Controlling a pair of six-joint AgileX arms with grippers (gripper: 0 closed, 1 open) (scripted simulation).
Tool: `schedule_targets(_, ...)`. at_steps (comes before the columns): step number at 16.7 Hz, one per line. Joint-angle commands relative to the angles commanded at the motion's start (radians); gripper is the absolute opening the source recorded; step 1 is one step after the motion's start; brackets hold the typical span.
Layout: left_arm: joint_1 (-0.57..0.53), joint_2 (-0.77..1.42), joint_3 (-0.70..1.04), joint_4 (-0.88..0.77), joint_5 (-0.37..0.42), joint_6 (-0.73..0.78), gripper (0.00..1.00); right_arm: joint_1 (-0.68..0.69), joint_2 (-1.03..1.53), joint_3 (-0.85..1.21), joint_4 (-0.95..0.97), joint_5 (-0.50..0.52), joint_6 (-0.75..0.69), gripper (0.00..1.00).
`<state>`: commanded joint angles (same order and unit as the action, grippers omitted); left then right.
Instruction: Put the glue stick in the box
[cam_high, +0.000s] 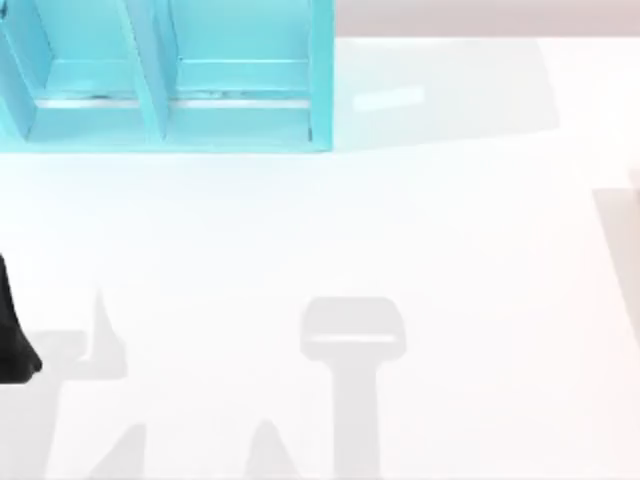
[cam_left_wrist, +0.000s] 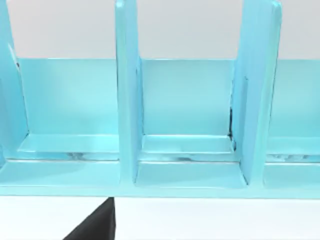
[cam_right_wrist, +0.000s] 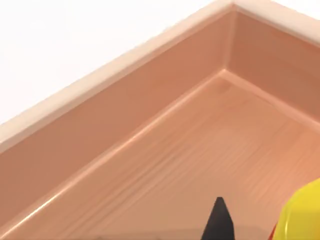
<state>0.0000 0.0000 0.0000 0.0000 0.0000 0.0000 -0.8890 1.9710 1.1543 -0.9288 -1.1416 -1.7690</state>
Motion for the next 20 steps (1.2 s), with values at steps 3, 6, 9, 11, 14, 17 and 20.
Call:
schedule_targets(3,0.0,0.0,0.0,0.0,0.0,0.0,1.0,0.024,-0.004,-0.032,0.08,-0.009,0.059,0.0)
schedule_targets(6,0.0,0.0,0.0,0.0,0.0,0.0,1.0,0.027,-0.004,-0.036,0.088,-0.01,0.065,0.0)
schedule_targets(9,0.0,0.0,0.0,0.0,0.0,0.0,1.0,0.027,-0.004,-0.036,0.088,-0.01,0.065,0.08)
schedule_targets(11,0.0,0.0,0.0,0.0,0.0,0.0,1.0,0.027,-0.004,-0.036,0.088,-0.01,0.065,0.23)
schedule_targets(14,0.0,0.0,0.0,0.0,0.0,0.0,1.0,0.027,-0.004,-0.036,0.088,-0.01,0.065,0.45)
schedule_targets(17,0.0,0.0,0.0,0.0,0.0,0.0,1.0,0.027,-0.004,-0.036,0.088,-0.01,0.065,0.68)
schedule_targets(20,0.0,0.0,0.0,0.0,0.0,0.0,1.0,0.027,-0.004,-0.036,0.088,-0.01,0.065,0.9)
